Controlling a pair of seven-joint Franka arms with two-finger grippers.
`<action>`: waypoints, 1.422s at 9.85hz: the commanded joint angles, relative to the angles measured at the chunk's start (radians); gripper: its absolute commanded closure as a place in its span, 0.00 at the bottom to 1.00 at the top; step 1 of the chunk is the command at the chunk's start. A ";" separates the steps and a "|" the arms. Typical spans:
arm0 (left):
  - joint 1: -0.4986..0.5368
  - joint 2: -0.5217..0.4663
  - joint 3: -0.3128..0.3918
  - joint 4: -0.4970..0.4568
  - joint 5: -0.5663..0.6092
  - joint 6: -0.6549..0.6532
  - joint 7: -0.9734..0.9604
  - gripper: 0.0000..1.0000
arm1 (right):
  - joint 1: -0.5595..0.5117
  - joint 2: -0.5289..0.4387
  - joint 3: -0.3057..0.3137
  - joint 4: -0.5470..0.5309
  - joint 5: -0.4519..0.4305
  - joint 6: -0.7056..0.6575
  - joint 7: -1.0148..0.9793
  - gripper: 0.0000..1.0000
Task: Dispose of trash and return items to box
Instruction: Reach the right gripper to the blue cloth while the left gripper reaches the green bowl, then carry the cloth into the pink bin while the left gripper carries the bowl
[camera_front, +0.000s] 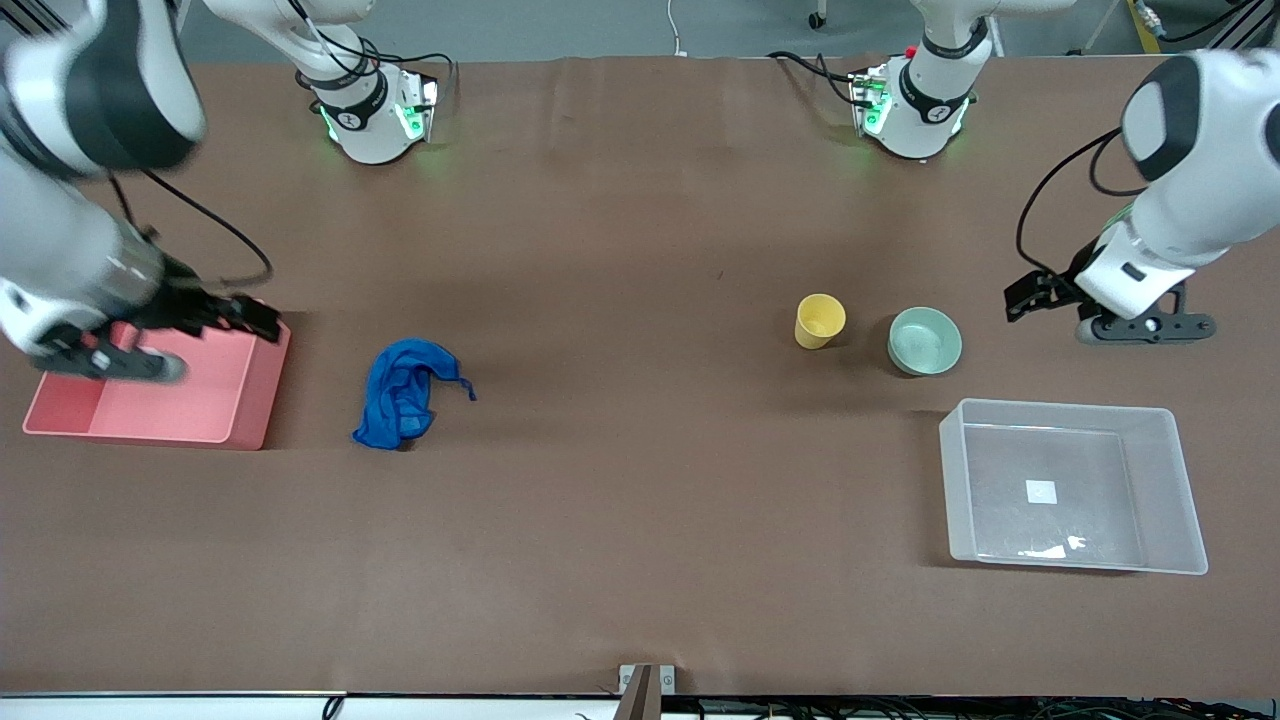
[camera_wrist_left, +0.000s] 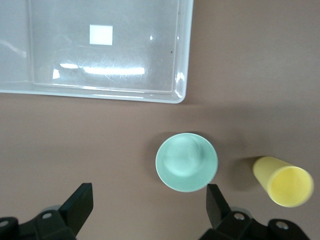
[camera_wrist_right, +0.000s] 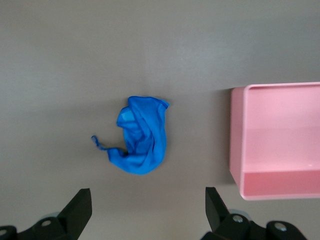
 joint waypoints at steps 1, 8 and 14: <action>-0.004 -0.009 0.005 -0.271 0.000 0.287 0.015 0.00 | 0.011 0.061 0.024 -0.175 -0.011 0.230 0.013 0.00; 0.000 0.319 0.004 -0.339 0.000 0.650 0.014 0.50 | 0.014 0.316 0.024 -0.332 -0.019 0.675 0.010 0.00; -0.005 0.257 -0.001 -0.316 0.002 0.653 0.012 1.00 | 0.012 0.333 0.030 -0.303 -0.016 0.584 0.104 0.99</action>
